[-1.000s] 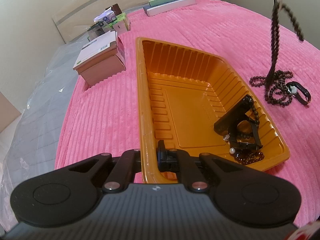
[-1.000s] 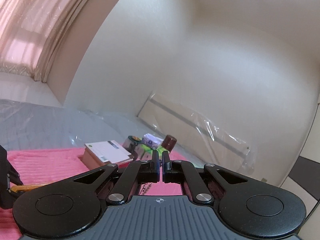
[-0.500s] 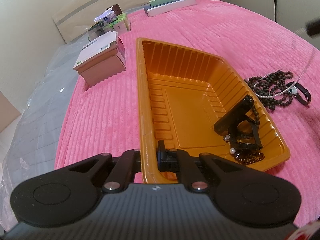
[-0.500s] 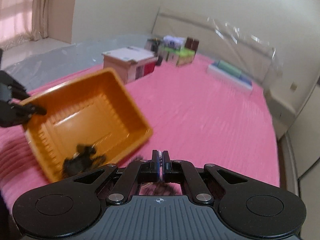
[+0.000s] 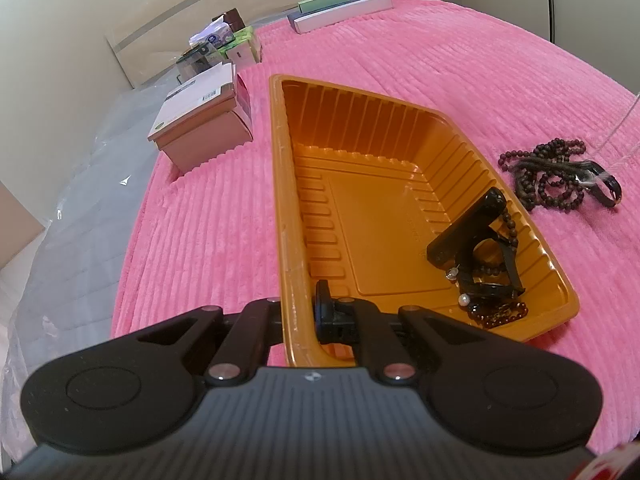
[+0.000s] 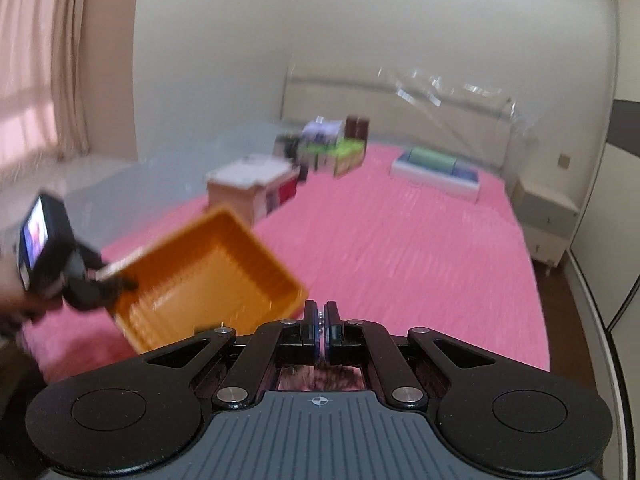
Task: Organize jewelry
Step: 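Carry the pearl necklace with the right gripper and lower it into the tray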
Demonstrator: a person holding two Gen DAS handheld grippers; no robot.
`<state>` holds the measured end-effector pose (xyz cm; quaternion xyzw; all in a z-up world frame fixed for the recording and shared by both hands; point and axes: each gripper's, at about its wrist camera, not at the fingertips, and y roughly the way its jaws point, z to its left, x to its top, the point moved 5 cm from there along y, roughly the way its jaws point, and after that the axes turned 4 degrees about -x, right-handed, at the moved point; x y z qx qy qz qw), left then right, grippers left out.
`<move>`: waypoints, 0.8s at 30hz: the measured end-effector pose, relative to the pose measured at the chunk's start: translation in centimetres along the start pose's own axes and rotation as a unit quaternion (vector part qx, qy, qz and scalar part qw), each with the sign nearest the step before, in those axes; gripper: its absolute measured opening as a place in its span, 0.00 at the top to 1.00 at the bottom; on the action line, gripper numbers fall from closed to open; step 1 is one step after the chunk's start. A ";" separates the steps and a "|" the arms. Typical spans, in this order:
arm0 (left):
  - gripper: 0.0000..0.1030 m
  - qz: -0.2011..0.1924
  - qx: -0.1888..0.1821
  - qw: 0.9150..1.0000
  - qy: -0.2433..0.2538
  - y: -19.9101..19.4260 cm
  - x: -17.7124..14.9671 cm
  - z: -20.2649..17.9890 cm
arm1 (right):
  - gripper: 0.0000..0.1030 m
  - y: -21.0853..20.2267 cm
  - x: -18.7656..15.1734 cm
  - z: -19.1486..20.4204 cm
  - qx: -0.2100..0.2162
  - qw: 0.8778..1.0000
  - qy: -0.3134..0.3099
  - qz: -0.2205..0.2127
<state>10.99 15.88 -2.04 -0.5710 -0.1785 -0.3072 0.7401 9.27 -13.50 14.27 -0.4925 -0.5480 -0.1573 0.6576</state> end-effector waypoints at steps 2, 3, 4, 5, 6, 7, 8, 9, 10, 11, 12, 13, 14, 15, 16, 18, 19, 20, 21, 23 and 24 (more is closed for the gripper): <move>0.96 0.000 0.000 1.000 0.000 0.0 0.0 0.0 | 0.98 -0.3 0.3 -0.1 0.000 1.000 -0.001 -0.005; 0.96 0.000 0.000 1.000 0.000 0.0 0.0 0.0 | 0.98 -0.1 0.3 -0.1 -0.002 1.000 -0.002 -0.002; 0.96 0.000 0.000 1.000 0.000 0.0 0.0 0.0 | 0.98 0.2 0.1 -0.2 -0.002 1.000 -0.004 0.004; 0.96 0.000 0.000 1.000 0.000 0.0 0.0 0.0 | 0.98 0.5 -0.3 -0.2 -0.002 1.000 -0.006 0.013; 0.96 0.000 0.000 1.000 0.000 -0.1 0.0 0.1 | 0.98 1.0 -0.8 -0.3 -0.001 1.000 -0.009 0.026; 0.96 0.000 -0.001 1.000 0.000 0.0 0.0 0.0 | 0.98 1.5 -1.4 -0.4 -0.003 0.999 -0.010 0.038; 0.96 0.000 -0.001 1.000 0.000 0.0 -0.1 0.0 | 0.98 1.8 -2.1 -0.6 -0.004 0.999 -0.010 0.047; 0.96 0.000 -0.001 1.000 -0.001 0.0 -0.1 0.0 | 0.98 2.1 -2.8 -0.8 -0.009 0.998 -0.010 0.058; 0.96 0.000 -0.001 1.000 -0.002 0.1 -0.1 0.1 | 0.98 2.3 -3.4 -1.1 -0.020 0.998 -0.009 0.065; 0.96 0.000 -0.001 1.000 -0.002 0.1 -0.1 0.0 | 0.98 2.5 -4.0 -1.4 -0.029 0.997 -0.010 0.073; 0.96 0.000 -0.001 1.000 -0.003 0.0 -0.1 0.0 | 0.98 2.8 -4.7 -1.8 -0.035 0.996 -0.006 0.085; 0.96 0.000 -0.001 1.000 -0.003 0.0 -0.1 0.0 | 0.98 2.9 -5.4 -2.2 -0.042 0.995 0.001 0.095; 0.96 -0.001 -0.001 1.000 -0.002 0.0 -0.1 0.0 | 0.98 3.0 -6.1 -2.6 -0.051 0.993 0.004 0.103; 0.96 -0.001 -0.001 1.000 -0.002 0.0 -0.1 0.0 | 0.98 3.0 -6.7 -3.1 -0.062 0.992 0.005 0.111; 0.96 -0.001 -0.001 1.000 -0.001 0.0 -0.1 0.0 | 0.98 2.9 -7.2 -3.8 -0.076 0.990 0.006 0.115; 0.96 0.000 -0.001 1.000 -0.002 0.0 -0.1 0.0 | 0.98 2.1 -7.2 -5.3 -0.105 0.988 0.016 0.109; 0.96 0.000 -0.001 1.000 -0.001 -0.1 -0.1 0.0 | 0.98 1.5 -6.7 -6.1 -0.119 0.988 0.019 0.098; 0.96 0.000 -0.001 1.000 -0.001 -0.1 -0.1 -0.1 | 0.98 0.7 -6.0 -6.8 -0.133 0.988 0.018 0.083; 0.96 0.000 -0.001 1.000 -0.001 -0.1 -0.1 0.0 | 0.98 -0.2 -4.9 -7.3 -0.149 0.987 0.012 0.064; 0.97 0.000 0.000 1.000 -0.002 -0.1 -0.1 0.0 | 0.98 -1.4 -3.2 -7.8 -0.167 0.985 0.001 0.035; 0.97 -0.001 0.001 1.000 -0.002 -0.1 -0.1 0.0 | 0.98 -1.9 -2.5 -8.0 -0.171 0.985 -0.002 0.021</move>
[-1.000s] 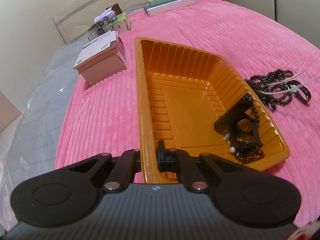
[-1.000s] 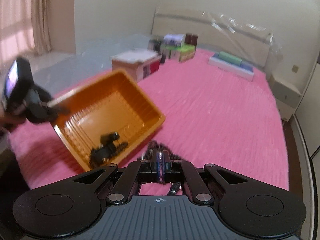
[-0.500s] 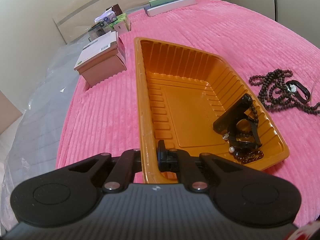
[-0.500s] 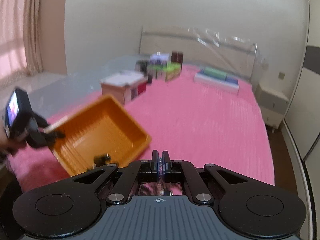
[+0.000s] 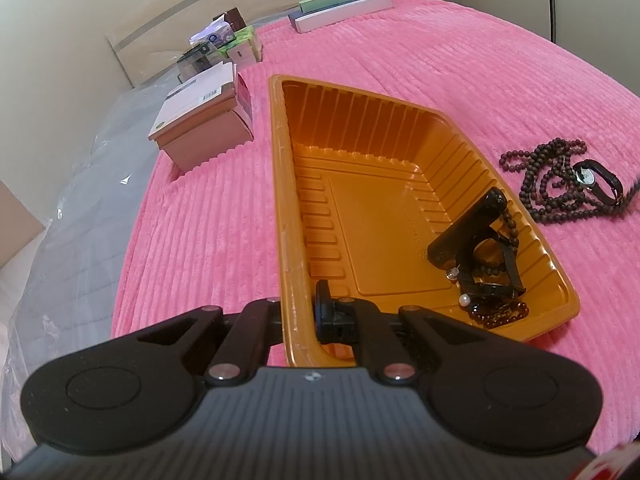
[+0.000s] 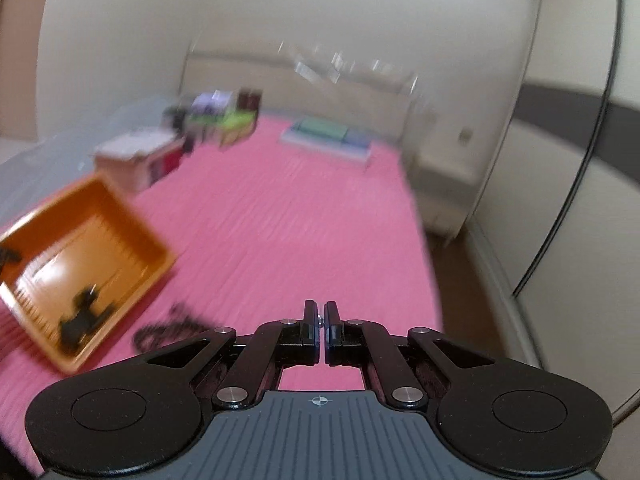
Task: Organize jewelry
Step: 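Carry the pearl necklace with the right gripper and lower it into the tray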
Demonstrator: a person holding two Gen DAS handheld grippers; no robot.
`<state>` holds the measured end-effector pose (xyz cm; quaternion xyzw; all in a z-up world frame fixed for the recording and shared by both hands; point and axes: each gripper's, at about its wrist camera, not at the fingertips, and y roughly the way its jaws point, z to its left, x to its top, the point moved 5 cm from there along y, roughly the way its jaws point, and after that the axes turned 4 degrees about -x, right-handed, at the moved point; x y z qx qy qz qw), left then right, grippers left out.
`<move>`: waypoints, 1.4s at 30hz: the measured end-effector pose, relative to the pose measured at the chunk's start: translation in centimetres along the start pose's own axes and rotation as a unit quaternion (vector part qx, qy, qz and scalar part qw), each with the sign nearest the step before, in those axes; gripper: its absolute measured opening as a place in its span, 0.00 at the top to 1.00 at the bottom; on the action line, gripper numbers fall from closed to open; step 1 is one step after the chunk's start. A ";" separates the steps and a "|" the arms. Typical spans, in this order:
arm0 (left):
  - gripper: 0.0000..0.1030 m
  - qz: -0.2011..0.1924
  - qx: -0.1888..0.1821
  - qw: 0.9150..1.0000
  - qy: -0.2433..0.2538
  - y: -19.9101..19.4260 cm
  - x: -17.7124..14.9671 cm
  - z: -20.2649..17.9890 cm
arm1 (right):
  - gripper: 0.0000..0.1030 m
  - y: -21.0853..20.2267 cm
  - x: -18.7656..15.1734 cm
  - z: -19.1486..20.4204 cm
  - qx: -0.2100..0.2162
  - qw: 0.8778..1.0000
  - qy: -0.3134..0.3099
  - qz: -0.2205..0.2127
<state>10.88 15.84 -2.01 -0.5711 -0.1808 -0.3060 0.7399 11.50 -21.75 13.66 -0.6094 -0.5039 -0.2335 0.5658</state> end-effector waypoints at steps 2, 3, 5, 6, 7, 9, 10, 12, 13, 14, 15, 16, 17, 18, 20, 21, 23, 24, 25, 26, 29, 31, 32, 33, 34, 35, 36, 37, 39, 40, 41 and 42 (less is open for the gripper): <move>0.97 0.000 0.000 1.000 0.000 0.0 0.0 0.0 | 0.98 -0.6 1.1 0.0 -0.006 1.000 -0.004 -0.020; 0.97 0.001 0.000 1.000 0.000 0.0 0.0 0.0 | 0.98 -0.9 1.5 0.0 -0.006 1.000 -0.006 -0.027; 0.96 0.001 0.000 1.000 0.000 0.0 0.0 0.0 | 0.98 -1.6 2.3 -0.1 -0.005 0.999 -0.006 -0.043; 0.96 0.001 0.000 1.000 0.001 0.0 0.0 0.0 | 0.98 -1.8 2.6 -0.1 -0.002 0.999 -0.005 -0.048; 0.96 0.001 0.000 1.000 0.001 0.0 0.0 0.0 | 0.98 -2.0 3.0 -0.1 0.002 0.999 -0.005 -0.053; 0.97 0.000 0.000 1.000 0.000 0.0 0.0 0.0 | 0.98 -2.2 3.7 0.4 0.009 0.998 -0.016 -0.060; 0.97 0.000 -0.001 1.000 0.000 0.0 0.0 0.0 | 0.98 -2.0 4.3 0.8 0.014 0.998 -0.024 -0.062; 0.96 0.000 -0.001 1.000 0.000 0.0 0.0 0.1 | 0.98 -1.7 5.2 1.7 0.029 0.997 -0.033 -0.068; 0.96 0.000 -0.002 1.000 -0.001 0.0 -0.1 0.1 | 0.98 -1.6 5.6 2.2 0.037 0.996 -0.038 -0.071; 0.96 0.000 -0.002 1.000 -0.001 0.0 -0.1 0.1 | 0.98 -1.5 6.1 2.8 0.047 0.995 -0.042 -0.074; 0.96 0.001 -0.003 1.000 -0.002 0.1 -0.2 0.2 | 0.98 -1.3 6.5 3.4 0.057 0.994 -0.045 -0.077; 0.96 0.001 -0.004 1.000 -0.002 0.1 -0.2 0.2 | 0.98 -1.1 7.0 4.1 0.069 0.993 -0.046 -0.079; 0.96 0.000 -0.004 1.000 -0.003 0.1 -0.3 0.2 | 0.98 -0.9 7.5 4.8 0.085 0.992 -0.048 -0.079; 0.96 0.000 -0.005 1.000 -0.004 0.1 -0.3 0.3 | 0.98 -0.8 8.0 5.7 0.100 0.990 -0.050 -0.081; 0.96 -0.001 -0.006 1.000 -0.003 0.1 -0.3 0.2 | 0.98 -0.5 8.8 7.9 0.131 0.986 -0.065 -0.085; 0.96 -0.001 -0.006 1.000 -0.003 0.1 -0.3 0.2 | 0.98 -0.3 9.3 9.1 0.145 0.983 -0.072 -0.087; 0.96 -0.003 -0.007 1.000 -0.001 0.1 -0.3 0.2 | 0.98 0.3 10.0 11.9 0.173 0.976 -0.092 -0.090; 0.96 -0.003 -0.008 1.000 0.000 0.1 -0.3 0.2 | 0.98 0.6 10.3 13.4 0.187 0.972 -0.106 -0.092; 0.96 -0.004 -0.009 1.000 0.000 0.1 -0.3 0.3 | 0.98 1.0 10.5 14.8 0.198 0.968 -0.117 -0.094; 0.96 -0.004 -0.010 1.000 0.000 0.1 -0.3 0.3 | 0.98 1.6 10.7 16.0 0.208 0.965 -0.128 -0.095; 0.96 -0.005 -0.011 1.000 0.000 0.2 -0.3 0.4 | 0.98 4.2 11.2 19.7 0.236 0.956 -0.155 -0.081; 0.96 -0.006 -0.012 1.000 0.000 0.2 -0.3 0.4 | 0.98 6.2 11.1 21.7 0.243 0.952 -0.175 -0.069; 0.96 -0.006 -0.012 1.000 -0.001 0.2 -0.3 0.5 | 0.98 7.2 11.0 22.4 0.243 0.950 -0.183 -0.063; 0.96 -0.006 -0.012 1.000 -0.002 0.2 -0.4 0.4 | 0.98 8.2 10.9 23.2 0.244 0.949 -0.191 -0.058; 0.96 -0.006 -0.013 1.000 -0.003 0.3 -0.4 0.5 | 0.98 9.0 10.6 23.8 0.243 0.948 -0.199 -0.052; 0.96 -0.006 -0.014 1.000 -0.004 0.3 -0.4 0.5 | 0.98 9.9 10.4 24.2 0.242 0.948 -0.203 -0.046; 0.96 -0.006 -0.014 1.000 -0.004 0.3 -0.4 0.5 | 0.98 10.8 10.1 24.6 0.243 0.947 -0.207 -0.040; 0.96 -0.006 -0.015 1.000 -0.005 0.4 -0.4 0.5 | 0.98 11.5 9.7 24.8 0.244 0.946 -0.209 -0.036; 0.96 -0.006 -0.015 1.000 -0.005 0.3 -0.4 0.5 | 0.98 12.8 9.2 25.1 0.243 0.946 -0.211 -0.026; 0.96 -0.006 -0.015 1.000 -0.005 0.3 -0.4 0.5 | 0.98 13.4 9.0 25.2 0.244 0.947 -0.209 -0.021; 0.96 -0.006 -0.015 1.000 -0.006 0.3 -0.4 0.5 | 0.98 13.8 8.8 25.2 0.246 0.947 -0.206 -0.016; 0.96 -0.006 -0.015 1.000 -0.006 0.4 -0.4 0.5 | 0.98 14.3 8.6 25.2 0.249 0.947 -0.202 -0.011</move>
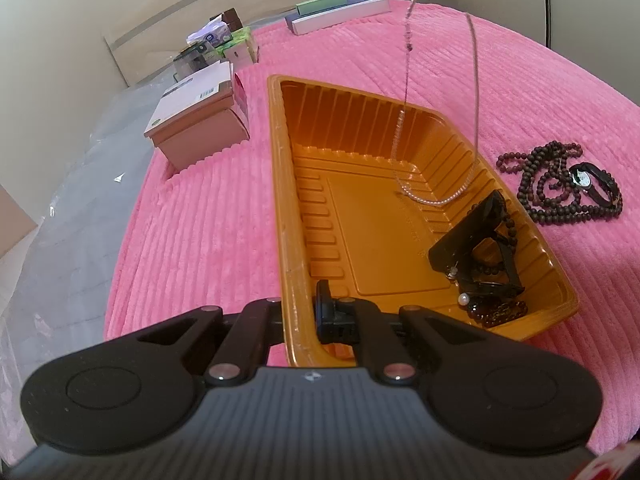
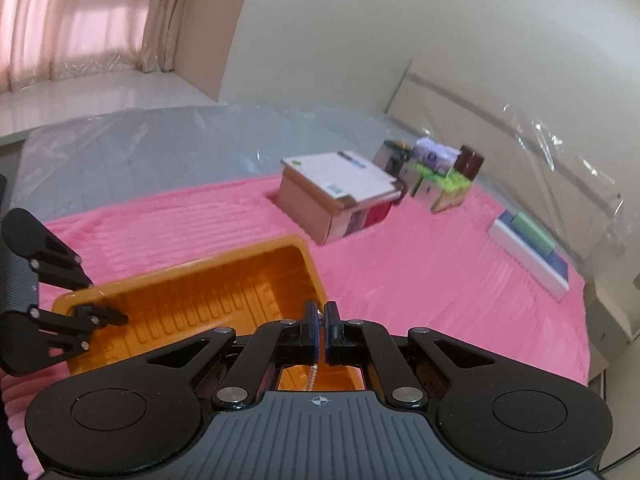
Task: Organize jewelry
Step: 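Carry the pearl necklace with the right gripper and lower it into the tray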
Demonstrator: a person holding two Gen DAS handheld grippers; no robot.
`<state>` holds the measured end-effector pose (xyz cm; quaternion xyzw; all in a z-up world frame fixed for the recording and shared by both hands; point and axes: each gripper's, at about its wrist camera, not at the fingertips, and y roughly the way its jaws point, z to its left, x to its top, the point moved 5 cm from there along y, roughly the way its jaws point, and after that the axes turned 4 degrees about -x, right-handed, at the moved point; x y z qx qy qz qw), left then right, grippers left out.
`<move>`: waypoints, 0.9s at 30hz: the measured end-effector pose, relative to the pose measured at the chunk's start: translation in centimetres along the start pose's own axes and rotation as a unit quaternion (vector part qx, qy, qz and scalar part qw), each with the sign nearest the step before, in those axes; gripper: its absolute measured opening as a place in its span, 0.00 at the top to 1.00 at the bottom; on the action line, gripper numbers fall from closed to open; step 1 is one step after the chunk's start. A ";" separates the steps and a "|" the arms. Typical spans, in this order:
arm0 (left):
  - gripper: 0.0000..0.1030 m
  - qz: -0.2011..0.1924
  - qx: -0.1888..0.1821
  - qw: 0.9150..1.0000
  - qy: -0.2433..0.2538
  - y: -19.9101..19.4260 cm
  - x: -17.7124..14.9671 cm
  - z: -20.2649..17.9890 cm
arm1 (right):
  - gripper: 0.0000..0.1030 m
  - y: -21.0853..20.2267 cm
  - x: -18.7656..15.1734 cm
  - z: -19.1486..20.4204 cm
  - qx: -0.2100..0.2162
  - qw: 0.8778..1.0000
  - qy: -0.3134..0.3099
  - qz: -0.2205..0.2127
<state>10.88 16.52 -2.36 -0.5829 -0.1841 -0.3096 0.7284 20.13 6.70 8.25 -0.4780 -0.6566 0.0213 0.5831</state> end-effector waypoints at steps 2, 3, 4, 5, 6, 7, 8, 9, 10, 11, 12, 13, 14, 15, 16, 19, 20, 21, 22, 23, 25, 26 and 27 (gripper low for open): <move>0.96 0.000 0.000 1.000 -0.001 0.1 0.0 0.0 | 0.98 0.4 -0.3 -0.1 0.004 1.000 0.007 0.006; 0.96 0.000 0.000 1.000 -0.001 0.1 0.0 0.1 | 0.98 0.6 -0.5 -0.2 0.007 1.000 0.009 0.008; 0.96 0.001 0.000 1.000 -0.001 0.1 0.0 0.1 | 0.98 0.6 -0.6 -0.1 0.010 1.000 0.010 0.010; 0.96 0.001 0.000 1.000 -0.001 0.1 0.0 0.1 | 0.98 0.6 -0.7 0.0 0.013 1.000 0.011 0.011; 0.96 0.001 0.000 1.000 -0.001 0.1 0.0 0.1 | 0.98 0.8 -0.9 0.0 0.017 1.000 0.010 0.013; 0.96 0.001 0.000 1.000 -0.001 0.1 0.0 0.1 | 0.98 0.8 -1.0 0.0 0.021 1.000 0.011 0.014; 0.96 0.001 0.000 1.000 -0.001 0.1 0.0 0.1 | 0.98 0.9 -1.2 0.1 0.024 0.999 0.014 0.016; 0.96 0.001 0.000 1.000 -0.001 0.1 0.0 0.1 | 0.98 1.0 -1.3 0.1 0.028 0.999 0.016 0.018; 0.96 0.001 0.000 1.000 -0.001 0.1 0.0 0.1 | 0.98 1.1 -1.3 0.2 0.030 0.999 0.018 0.019; 0.96 0.001 0.000 1.000 -0.001 0.1 0.0 0.1 | 0.98 1.2 -1.3 0.2 0.033 0.999 0.020 0.019; 0.96 0.001 -0.001 1.000 -0.001 0.1 0.0 0.1 | 0.98 1.3 -1.3 0.3 0.038 0.999 0.023 0.018; 0.96 0.001 -0.001 1.000 -0.001 0.1 0.0 0.1 | 0.98 1.4 -1.3 0.3 0.041 0.999 0.023 0.019; 0.96 0.001 0.000 1.000 -0.001 0.1 0.0 0.1 | 0.98 1.6 -1.2 0.4 0.042 0.999 0.023 0.019; 0.96 0.001 -0.001 1.000 -0.001 0.1 0.0 0.1 | 0.98 1.7 -1.2 0.5 0.044 0.999 0.022 0.019; 0.96 0.001 0.000 1.000 -0.001 0.1 0.0 0.1 | 0.98 1.8 -1.1 0.7 0.046 0.999 0.021 0.018; 0.96 0.001 -0.001 1.000 -0.002 0.1 0.0 0.1 | 0.98 2.0 -0.7 1.1 0.056 0.998 0.021 0.014; 0.96 0.001 -0.001 1.000 -0.002 0.1 0.0 0.1 | 0.98 2.1 -0.6 1.2 0.058 0.998 0.021 0.013; 0.96 0.001 -0.001 1.000 -0.002 0.1 0.0 0.1 | 0.98 2.2 -0.4 1.4 0.061 0.998 0.021 0.011; 0.96 0.001 -0.001 1.000 -0.002 0.1 0.0 0.1 | 0.98 2.2 -0.3 1.5 0.066 0.998 0.022 0.009; 0.96 0.001 -0.001 1.000 -0.001 0.1 0.0 0.1 | 0.98 2.3 -0.1 1.7 0.070 0.997 0.023 0.007; 0.96 0.001 -0.001 1.000 -0.002 0.1 0.0 0.1 | 0.98 2.4 0.2 1.9 0.074 0.997 0.026 0.005; 0.96 0.001 -0.001 1.000 -0.002 0.1 0.0 0.1 | 0.98 2.5 0.3 2.0 0.075 0.997 0.027 0.003; 0.96 0.001 -0.001 1.000 -0.002 0.1 0.0 0.1 | 0.98 2.5 0.3 2.0 0.075 0.997 0.029 0.002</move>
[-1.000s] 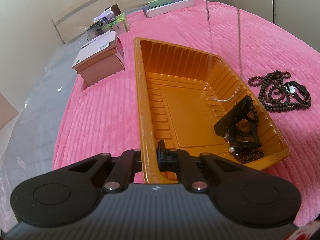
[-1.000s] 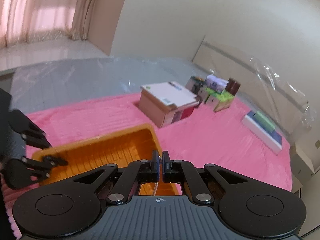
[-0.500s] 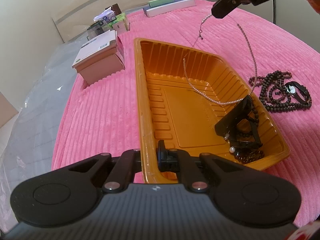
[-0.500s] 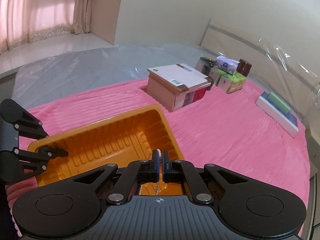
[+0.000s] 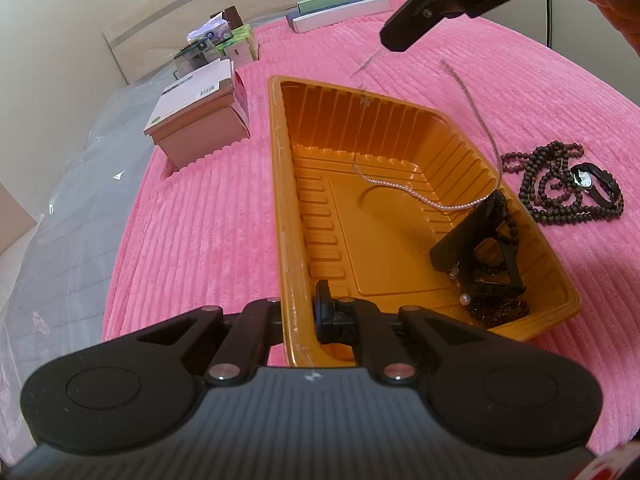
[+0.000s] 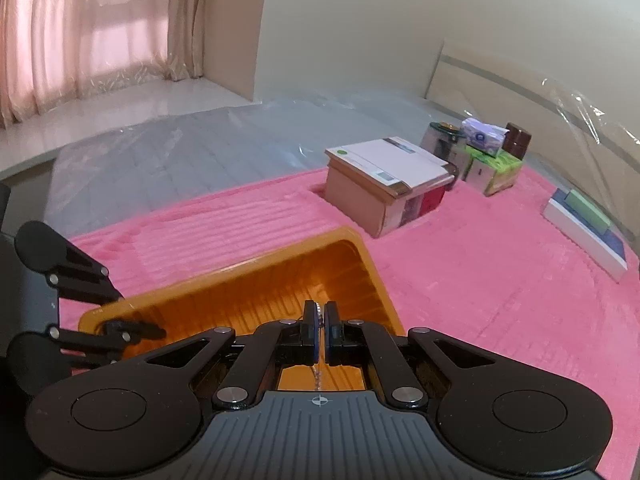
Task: Organize jewelry
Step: 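Carry the pearl necklace with the right gripper and lower it into the tray, then grasp the black watch pendant with the right gripper and drop it into the tray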
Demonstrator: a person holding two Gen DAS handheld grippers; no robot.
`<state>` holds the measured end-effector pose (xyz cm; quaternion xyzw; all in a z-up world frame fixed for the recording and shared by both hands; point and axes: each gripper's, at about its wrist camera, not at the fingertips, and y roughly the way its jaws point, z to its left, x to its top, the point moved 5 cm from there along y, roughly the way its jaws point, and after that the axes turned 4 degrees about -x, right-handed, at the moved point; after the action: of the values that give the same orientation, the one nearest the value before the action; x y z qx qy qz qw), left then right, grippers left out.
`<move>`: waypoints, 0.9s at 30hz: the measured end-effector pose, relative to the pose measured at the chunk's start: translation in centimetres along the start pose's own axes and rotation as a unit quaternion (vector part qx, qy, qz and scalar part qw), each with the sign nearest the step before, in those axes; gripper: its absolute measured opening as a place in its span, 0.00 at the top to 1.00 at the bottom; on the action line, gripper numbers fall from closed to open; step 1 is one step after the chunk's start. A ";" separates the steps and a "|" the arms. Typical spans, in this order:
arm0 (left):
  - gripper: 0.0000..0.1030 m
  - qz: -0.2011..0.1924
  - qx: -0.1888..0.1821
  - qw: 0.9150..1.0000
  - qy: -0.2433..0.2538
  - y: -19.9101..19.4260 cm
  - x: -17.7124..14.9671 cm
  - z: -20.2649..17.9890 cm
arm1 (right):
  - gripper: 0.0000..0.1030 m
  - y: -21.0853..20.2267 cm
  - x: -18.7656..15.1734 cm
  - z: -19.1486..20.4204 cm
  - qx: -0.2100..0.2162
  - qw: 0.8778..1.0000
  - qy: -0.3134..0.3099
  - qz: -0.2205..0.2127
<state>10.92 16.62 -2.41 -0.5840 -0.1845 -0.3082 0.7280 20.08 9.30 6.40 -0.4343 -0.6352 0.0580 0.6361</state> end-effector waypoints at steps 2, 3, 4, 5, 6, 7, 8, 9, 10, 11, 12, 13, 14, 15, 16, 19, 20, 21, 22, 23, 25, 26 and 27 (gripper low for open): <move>0.96 0.000 0.000 1.000 0.000 0.0 0.0 0.0 | 0.98 -0.1 0.0 0.1 0.004 1.000 0.004 -0.004; 0.96 0.000 0.000 1.000 0.000 0.0 0.0 0.0 | 0.98 -0.2 0.0 0.0 0.004 1.000 0.006 -0.007; 0.96 0.000 0.000 1.000 0.000 0.0 0.0 0.0 | 0.97 -0.4 0.0 -0.2 0.002 1.000 0.010 -0.009; 0.96 0.000 0.000 1.000 0.000 0.0 0.0 0.0 | 0.97 -0.7 -0.1 -0.4 -0.002 1.000 0.015 -0.013; 0.96 0.000 0.001 1.000 0.000 0.0 0.0 0.0 | 0.97 -1.1 -0.2 -0.7 -0.006 1.000 0.022 -0.017; 0.96 0.000 0.001 1.000 0.000 0.0 0.0 -0.1 | 0.97 -1.7 -0.4 -1.2 -0.011 0.999 0.033 -0.022; 0.96 0.000 0.002 1.000 0.000 0.0 0.0 -0.1 | 0.97 -2.3 -0.7 -1.7 -0.016 0.999 0.044 -0.026; 0.96 0.000 0.002 1.000 0.000 0.1 -0.1 -0.1 | 0.97 -3.0 -1.0 -2.2 -0.021 0.998 0.053 -0.030; 0.96 0.000 0.002 1.000 0.000 0.1 -0.1 -0.1 | 0.97 -3.7 -1.6 -2.7 -0.028 0.997 0.065 -0.033; 0.96 0.000 0.003 1.000 0.000 0.1 -0.1 -0.1 | 0.97 -4.4 -2.3 -3.2 -0.034 0.996 0.076 -0.033; 0.96 0.001 0.003 1.000 0.000 0.1 -0.2 -0.1 | 0.97 -5.0 -3.0 -3.6 -0.039 0.995 0.087 -0.034; 0.96 0.001 0.004 1.000 0.000 0.0 -0.2 -0.1 | 0.97 -5.6 -4.0 -4.2 -0.046 0.993 0.101 -0.032; 0.96 0.001 0.004 1.000 0.000 0.0 -0.2 -0.2 | 0.97 -6.2 -5.0 -4.7 -0.054 0.991 0.115 -0.030; 0.96 0.001 0.005 1.000 0.000 0.0 -0.1 -0.2 | 0.97 -6.8 -6.0 -5.1 -0.061 0.989 0.131 -0.028; 0.96 0.001 0.005 1.000 0.000 -0.1 -0.1 -0.2 | 0.97 -7.4 -7.1 -5.6 -0.067 0.986 0.148 -0.026; 0.96 0.002 0.007 1.000 -0.002 -0.1 -0.1 -0.2 | 0.97 -9.0 -10.8 -6.8 -0.085 0.976 0.199 -0.015; 0.96 0.002 0.007 1.000 -0.002 -0.1 -0.1 -0.2 | 0.96 -9.4 -11.9 -7.0 -0.090 0.972 0.214 -0.012; 0.96 0.002 0.008 1.000 -0.002 -0.1 -0.1 -0.2 | 0.95 -9.8 -13.1 -7.2 -0.095 0.969 0.230 -0.008; 0.96 0.003 0.008 1.000 -0.003 -0.1 -0.1 -0.2 | 0.92 -10.2 -14.4 -7.4 -0.100 0.965 0.244 -0.004; 0.96 0.003 0.008 1.000 -0.002 -0.1 0.0 -0.2 | 0.83 -10.5 -15.4 -7.5 -0.107 0.961 0.257 0.001; 0.96 0.003 0.009 1.000 -0.003 -0.1 -0.1 -0.2 | 0.61 -11.3 -17.9 -7.7 -0.122 0.951 0.285 0.009; 0.96 0.004 0.009 1.000 -0.003 -0.1 -0.1 -0.2 | 0.53 -11.7 -18.9 -7.8 -0.125 0.946 0.300 0.009; 0.96 0.004 0.009 1.000 -0.003 -0.1 0.0 -0.2 | 0.52 -12.1 -19.9 -7.7 -0.127 0.941 0.312 0.011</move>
<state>10.80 16.44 -2.41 -0.5786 -0.1870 -0.3018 0.7342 17.22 -14.29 0.27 -0.5153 -0.4021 -0.1545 0.7409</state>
